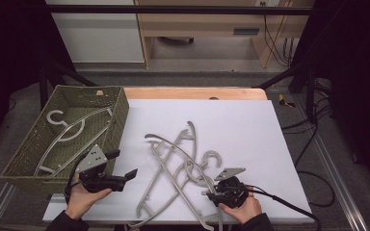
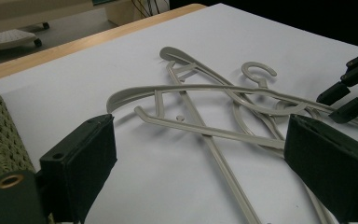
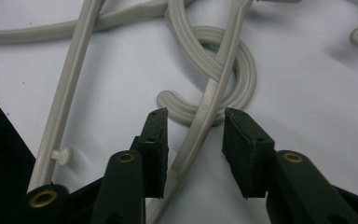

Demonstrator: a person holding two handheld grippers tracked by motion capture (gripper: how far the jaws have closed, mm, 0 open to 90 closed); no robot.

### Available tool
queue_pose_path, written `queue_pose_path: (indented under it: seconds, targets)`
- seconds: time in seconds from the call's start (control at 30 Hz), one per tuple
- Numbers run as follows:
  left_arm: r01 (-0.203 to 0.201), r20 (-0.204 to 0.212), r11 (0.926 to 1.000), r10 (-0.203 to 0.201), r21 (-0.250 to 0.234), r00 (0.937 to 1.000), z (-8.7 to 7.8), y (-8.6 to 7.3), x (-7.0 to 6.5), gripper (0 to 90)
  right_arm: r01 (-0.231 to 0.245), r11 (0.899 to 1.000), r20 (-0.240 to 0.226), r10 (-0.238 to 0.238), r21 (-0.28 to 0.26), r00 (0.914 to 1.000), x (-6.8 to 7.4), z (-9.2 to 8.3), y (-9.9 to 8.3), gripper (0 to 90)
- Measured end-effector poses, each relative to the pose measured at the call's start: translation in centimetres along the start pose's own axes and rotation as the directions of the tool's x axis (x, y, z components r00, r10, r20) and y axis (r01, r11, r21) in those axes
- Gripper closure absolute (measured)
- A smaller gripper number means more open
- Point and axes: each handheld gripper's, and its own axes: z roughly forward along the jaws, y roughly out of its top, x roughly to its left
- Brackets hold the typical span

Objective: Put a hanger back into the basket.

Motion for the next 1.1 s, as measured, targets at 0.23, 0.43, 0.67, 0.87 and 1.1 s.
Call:
queue_pose_path:
  seconds: [0.23,0.43,0.67,0.87,1.1]
  targets:
    - [-0.005,0.002,0.9999,0.005,0.011,1.0,0.2,-0.1,0.0,9.2,-0.042,0.999,-0.001,0.042,0.035,0.9991,0.1,0.3,0.1,69.1]
    - [-0.006,0.004,0.9998,0.006,0.017,1.0,0.4,-0.2,0.0,9.4,-0.103,0.993,0.013,0.102,0.052,0.9947,-0.3,0.2,0.3,73.9]
    - [-0.006,0.005,0.9997,0.006,0.022,1.0,0.5,-0.2,-0.1,9.5,-0.131,0.989,0.065,0.126,0.063,0.9898,-0.9,-0.3,0.5,79.6]
    - [-0.009,0.006,0.9996,0.009,0.028,0.9999,0.6,-0.3,-0.1,9.6,-0.137,0.988,0.069,0.132,0.066,0.9888,-1.2,-0.4,0.6,81.7]
    - [-0.011,0.008,0.9995,0.011,0.03,0.9999,0.7,-0.3,-0.1,9.6,-0.091,0.992,0.074,0.085,0.084,0.9936,-1.2,0.0,0.4,76.9]
